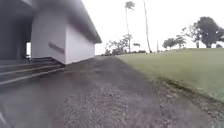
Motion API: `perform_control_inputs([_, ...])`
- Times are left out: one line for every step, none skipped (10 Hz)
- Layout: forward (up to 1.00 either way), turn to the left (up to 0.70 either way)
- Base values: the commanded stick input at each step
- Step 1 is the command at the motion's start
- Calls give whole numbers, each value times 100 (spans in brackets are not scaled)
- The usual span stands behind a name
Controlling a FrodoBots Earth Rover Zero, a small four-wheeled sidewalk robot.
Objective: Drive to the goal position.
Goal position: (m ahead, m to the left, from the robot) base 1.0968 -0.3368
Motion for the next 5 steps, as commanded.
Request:
perform_control_inputs([70, 0])
perform_control_inputs([70, 0])
perform_control_inputs([70, 0])
perform_control_inputs([70, 0])
perform_control_inputs([70, 0])
